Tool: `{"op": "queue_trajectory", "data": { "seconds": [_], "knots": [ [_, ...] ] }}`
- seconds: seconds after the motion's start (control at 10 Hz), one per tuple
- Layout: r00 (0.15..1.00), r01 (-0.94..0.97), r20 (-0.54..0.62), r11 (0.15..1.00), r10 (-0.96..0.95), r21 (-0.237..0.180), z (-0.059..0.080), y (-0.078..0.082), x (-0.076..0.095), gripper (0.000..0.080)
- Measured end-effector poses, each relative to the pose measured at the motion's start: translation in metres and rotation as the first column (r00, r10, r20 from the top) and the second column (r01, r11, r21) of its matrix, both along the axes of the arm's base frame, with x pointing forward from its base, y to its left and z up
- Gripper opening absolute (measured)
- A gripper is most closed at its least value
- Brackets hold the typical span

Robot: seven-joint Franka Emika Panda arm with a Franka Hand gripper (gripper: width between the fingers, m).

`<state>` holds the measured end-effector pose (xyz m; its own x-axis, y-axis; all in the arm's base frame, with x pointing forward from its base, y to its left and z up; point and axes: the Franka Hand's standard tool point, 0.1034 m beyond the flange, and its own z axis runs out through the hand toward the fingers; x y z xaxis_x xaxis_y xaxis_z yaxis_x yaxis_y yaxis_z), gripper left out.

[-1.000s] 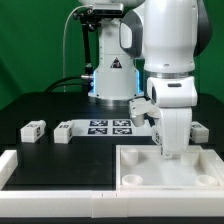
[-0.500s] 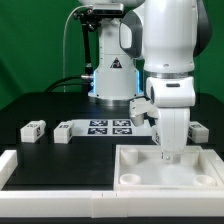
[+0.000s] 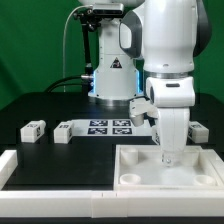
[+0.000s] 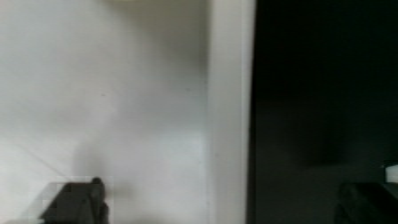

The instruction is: Assemble one leg

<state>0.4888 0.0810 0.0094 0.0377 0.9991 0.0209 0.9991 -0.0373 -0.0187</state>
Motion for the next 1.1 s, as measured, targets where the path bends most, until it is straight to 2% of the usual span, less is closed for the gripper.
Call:
{"op": "queue_trajectory", "data": {
  "seconds": [0.2, 0.5, 0.7, 0.9, 1.1],
  "knots": [
    [1.000, 0.006, 0.001, 1.000, -0.006, 0.000, 0.001, 0.001, 0.000, 0.0649],
    [0.997, 0.070, 0.027, 0.998, -0.069, -0.005, 0.030, 0.016, -0.017, 0.0649],
    [0.994, 0.099, 0.050, 0.995, -0.099, -0.004, 0.046, 0.021, -0.019, 0.0649],
    [0.991, 0.128, 0.041, 0.992, -0.127, -0.004, 0.042, 0.020, -0.020, 0.0649],
    [0.949, 0.312, 0.034, 0.950, -0.312, 0.003, 0.041, 0.021, -0.020, 0.0649]
  ]
}}
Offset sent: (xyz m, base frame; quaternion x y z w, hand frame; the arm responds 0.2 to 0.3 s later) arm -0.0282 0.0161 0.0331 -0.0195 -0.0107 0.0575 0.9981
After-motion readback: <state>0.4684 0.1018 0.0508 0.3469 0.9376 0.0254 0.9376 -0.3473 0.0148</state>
